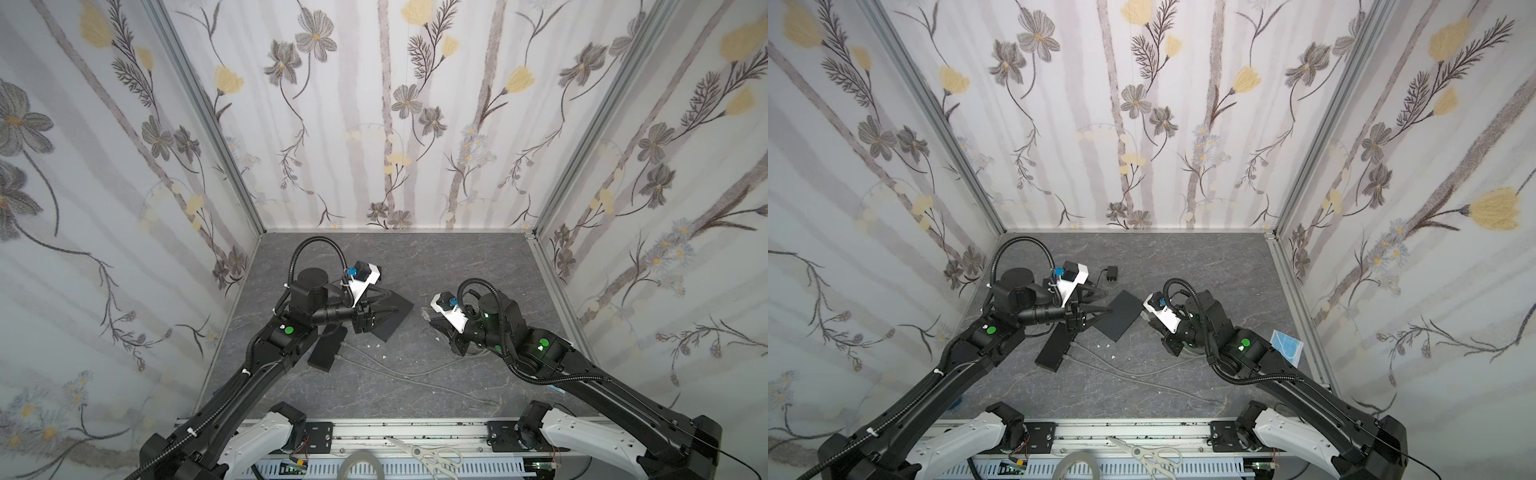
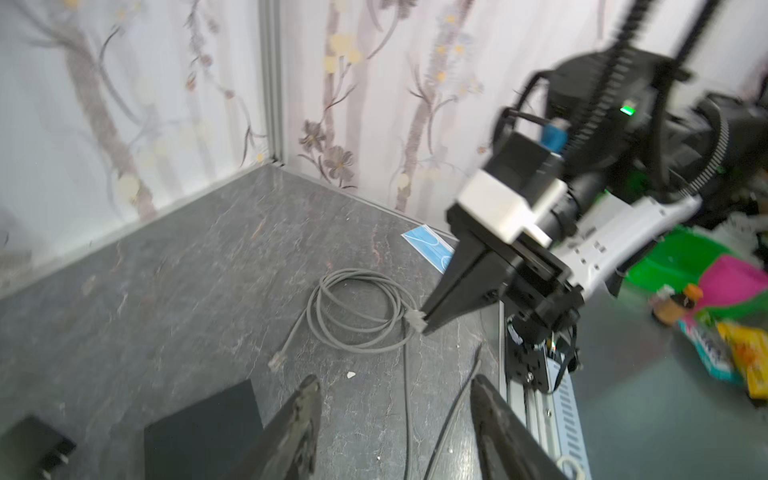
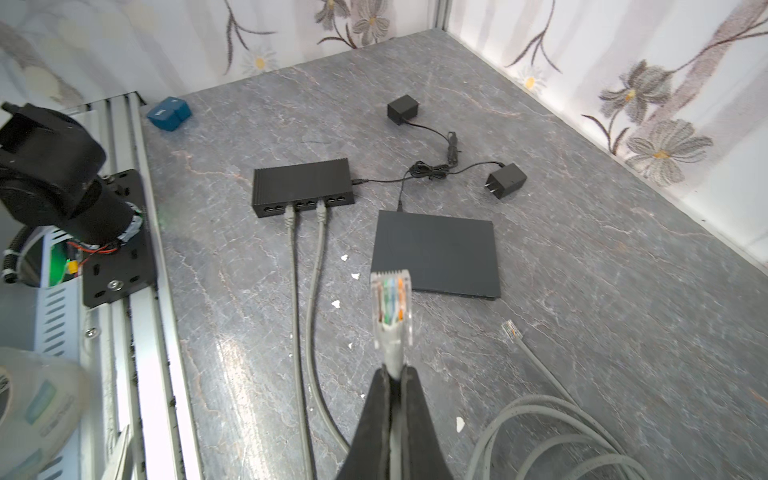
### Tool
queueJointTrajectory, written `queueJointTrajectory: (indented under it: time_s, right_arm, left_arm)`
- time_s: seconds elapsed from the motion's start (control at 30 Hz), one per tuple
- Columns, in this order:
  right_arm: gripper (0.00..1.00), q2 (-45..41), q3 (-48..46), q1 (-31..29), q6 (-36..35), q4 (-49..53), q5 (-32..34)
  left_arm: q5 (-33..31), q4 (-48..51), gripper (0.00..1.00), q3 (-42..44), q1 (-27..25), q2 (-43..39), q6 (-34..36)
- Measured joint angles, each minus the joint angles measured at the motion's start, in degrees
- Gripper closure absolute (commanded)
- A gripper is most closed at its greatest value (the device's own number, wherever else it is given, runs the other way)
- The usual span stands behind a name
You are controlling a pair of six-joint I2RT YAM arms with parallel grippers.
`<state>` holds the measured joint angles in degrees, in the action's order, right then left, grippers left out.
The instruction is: Insert the plug into the switch port
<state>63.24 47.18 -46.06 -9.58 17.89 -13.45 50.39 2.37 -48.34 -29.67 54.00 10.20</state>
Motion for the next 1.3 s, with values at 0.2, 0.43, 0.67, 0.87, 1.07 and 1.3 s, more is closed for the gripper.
queueJointTrajectory:
  time_s: [0.2, 0.43, 0.67, 0.87, 1.07, 1.3]
  right_arm:
    - [0.99, 1.2, 0.5, 0.0, -1.1, 0.8, -7.2]
    - [0.99, 2.0, 0.7, -0.1, -2.1, 1.0, -15.6]
    - [1.0, 2.1, 0.8, -0.3, -2.5, 1.7, -19.8]
    - [1.0, 0.4, -0.5, -4.2, -2.4, -1.2, -13.5]
    - [1.0, -1.3, -1.8, -8.6, -2.7, -5.0, -5.2]
    - [1.0, 1.0, -0.2, -11.2, -3.3, -5.2, -2.8]
  left_arm:
    - [3.1, 4.4, 0.39, 3.2, -3.5, -6.4, 21.4]
    - [3.6, 8.0, 0.51, 4.1, -6.3, -7.9, 32.3]
    - [2.0, 11.4, 0.52, 2.3, -7.7, -5.0, 34.4]
    - [0.8, 11.5, 0.52, 2.1, -7.8, -4.1, 31.5]
    - [0.4, 11.5, 0.53, 2.0, -7.8, -3.6, 30.2]
    - [0.4, 11.5, 0.55, 1.7, -7.8, -3.0, 29.9]
